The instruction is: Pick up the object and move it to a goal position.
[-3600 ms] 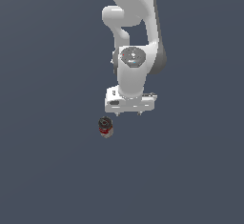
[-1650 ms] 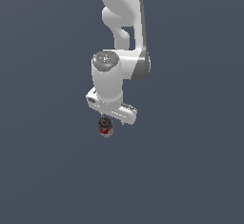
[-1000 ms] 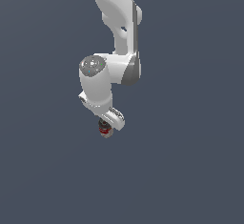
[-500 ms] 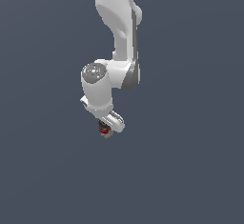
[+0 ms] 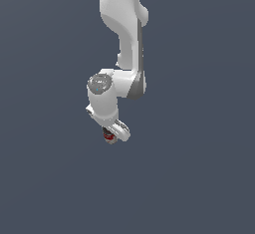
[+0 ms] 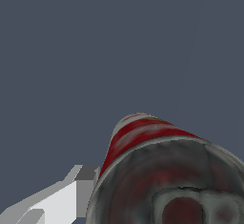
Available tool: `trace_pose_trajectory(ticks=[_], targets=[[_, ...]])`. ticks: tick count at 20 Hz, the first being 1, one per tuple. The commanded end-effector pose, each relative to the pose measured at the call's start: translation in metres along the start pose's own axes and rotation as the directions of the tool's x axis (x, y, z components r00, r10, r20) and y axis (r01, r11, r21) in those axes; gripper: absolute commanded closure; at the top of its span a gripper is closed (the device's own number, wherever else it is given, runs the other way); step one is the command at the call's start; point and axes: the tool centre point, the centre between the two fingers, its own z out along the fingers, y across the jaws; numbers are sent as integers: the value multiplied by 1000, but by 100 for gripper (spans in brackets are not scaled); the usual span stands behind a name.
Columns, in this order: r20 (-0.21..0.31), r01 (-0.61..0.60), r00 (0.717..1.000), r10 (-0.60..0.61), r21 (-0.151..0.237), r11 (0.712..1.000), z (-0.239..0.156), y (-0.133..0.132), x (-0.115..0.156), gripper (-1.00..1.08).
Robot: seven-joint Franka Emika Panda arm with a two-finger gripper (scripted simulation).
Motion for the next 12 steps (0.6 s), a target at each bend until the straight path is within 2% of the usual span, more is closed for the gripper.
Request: trace_pose_trajectory(ticks=[1, 12], targets=[[-1, -1, 1000, 1, 0, 1000, 0, 0, 1, 108], [0, 0, 1000, 0, 1, 1000, 0, -1, -2, 108]])
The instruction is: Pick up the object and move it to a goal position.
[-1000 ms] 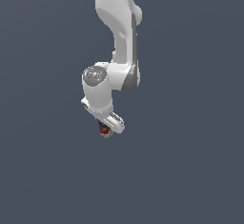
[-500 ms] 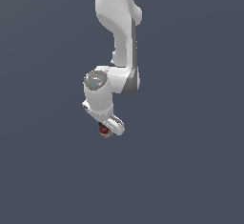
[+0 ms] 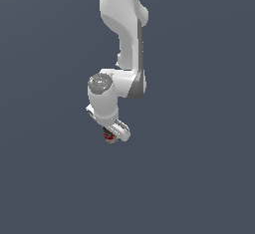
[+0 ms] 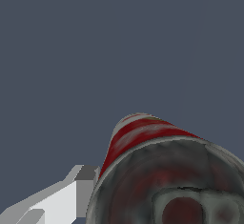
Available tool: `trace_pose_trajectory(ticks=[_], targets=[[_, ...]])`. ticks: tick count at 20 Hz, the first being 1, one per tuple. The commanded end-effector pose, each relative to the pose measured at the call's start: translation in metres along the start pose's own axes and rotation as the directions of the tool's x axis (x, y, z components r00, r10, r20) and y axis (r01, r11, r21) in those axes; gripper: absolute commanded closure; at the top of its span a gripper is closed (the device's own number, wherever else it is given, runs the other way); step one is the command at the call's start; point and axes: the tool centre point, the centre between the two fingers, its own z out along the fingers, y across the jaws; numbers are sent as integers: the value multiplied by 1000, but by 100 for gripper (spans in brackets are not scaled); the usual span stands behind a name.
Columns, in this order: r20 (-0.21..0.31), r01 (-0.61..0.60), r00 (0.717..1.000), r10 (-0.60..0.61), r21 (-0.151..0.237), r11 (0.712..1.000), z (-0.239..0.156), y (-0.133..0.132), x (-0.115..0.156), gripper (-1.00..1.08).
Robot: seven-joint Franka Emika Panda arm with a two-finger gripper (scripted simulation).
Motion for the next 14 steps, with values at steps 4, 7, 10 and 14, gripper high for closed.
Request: trace_pose_trajectory(ticks=[4, 7, 10, 14], targets=[[0, 1, 1000, -1, 1, 1000, -1, -7, -12, 108], [0, 1, 1000, -1, 1, 1000, -3, -15, -27, 108], [0, 1, 1000, -1, 1, 1000, -5, -26, -47, 108], [0, 1, 1000, -1, 1, 1000, -10, -45, -82, 108]])
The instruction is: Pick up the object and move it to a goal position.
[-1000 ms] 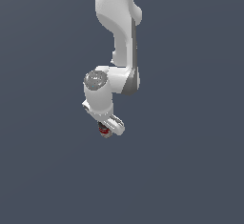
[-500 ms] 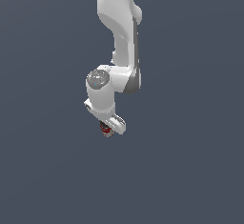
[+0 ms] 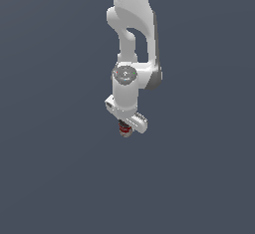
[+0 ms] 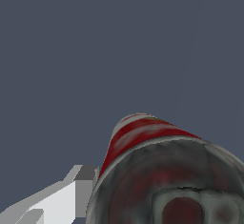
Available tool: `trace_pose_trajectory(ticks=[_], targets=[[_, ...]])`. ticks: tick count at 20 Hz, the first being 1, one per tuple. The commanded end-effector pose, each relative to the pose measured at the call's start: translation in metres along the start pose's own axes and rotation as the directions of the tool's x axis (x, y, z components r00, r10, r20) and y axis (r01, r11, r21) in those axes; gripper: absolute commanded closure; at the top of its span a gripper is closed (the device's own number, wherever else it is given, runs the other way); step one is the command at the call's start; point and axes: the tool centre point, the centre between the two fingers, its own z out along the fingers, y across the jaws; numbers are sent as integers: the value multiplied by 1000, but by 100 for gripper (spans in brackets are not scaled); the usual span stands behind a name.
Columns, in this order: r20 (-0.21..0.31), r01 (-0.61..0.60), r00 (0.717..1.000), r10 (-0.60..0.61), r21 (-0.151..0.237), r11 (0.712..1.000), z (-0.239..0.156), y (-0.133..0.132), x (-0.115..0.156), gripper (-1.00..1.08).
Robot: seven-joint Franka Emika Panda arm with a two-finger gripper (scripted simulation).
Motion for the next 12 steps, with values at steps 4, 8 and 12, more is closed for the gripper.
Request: trace_pose_trajectory(ticks=[4, 8, 12], targets=[[-3, 1, 1000, -1, 3, 1000, -7, -27, -45, 108], [-4, 1, 1000, -1, 3, 1000, -10, -41, -69, 108], [-4, 1, 1000, -1, 3, 1000, -12, -50, -82, 108]])
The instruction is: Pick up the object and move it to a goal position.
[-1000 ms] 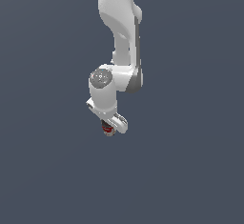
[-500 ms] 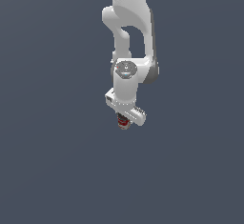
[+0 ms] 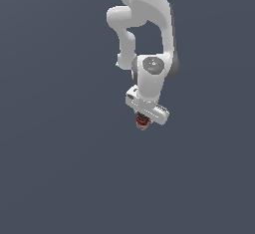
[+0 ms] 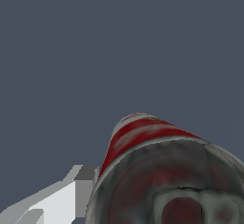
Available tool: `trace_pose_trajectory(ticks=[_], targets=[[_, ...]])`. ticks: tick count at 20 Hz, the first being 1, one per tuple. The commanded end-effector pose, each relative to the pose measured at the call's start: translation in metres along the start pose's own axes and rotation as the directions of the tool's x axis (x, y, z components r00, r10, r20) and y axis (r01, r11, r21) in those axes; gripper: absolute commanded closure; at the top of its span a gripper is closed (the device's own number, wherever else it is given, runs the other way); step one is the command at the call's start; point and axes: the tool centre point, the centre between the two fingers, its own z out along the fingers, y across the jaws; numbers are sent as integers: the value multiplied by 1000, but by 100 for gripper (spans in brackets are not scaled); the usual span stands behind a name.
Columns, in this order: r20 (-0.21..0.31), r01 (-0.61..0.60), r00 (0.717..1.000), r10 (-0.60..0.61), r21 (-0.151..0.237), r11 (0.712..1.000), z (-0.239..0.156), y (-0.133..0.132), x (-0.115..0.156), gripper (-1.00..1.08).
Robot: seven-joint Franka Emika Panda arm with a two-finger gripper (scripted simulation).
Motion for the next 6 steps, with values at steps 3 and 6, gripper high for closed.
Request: trace_pose_trajectory(ticks=[3, 6], targets=[[-3, -2, 1000, 2, 2, 1000, -3, -6, -7, 108], [-3, -3, 1000, 3, 2, 1000, -3, -6, -5, 108]])
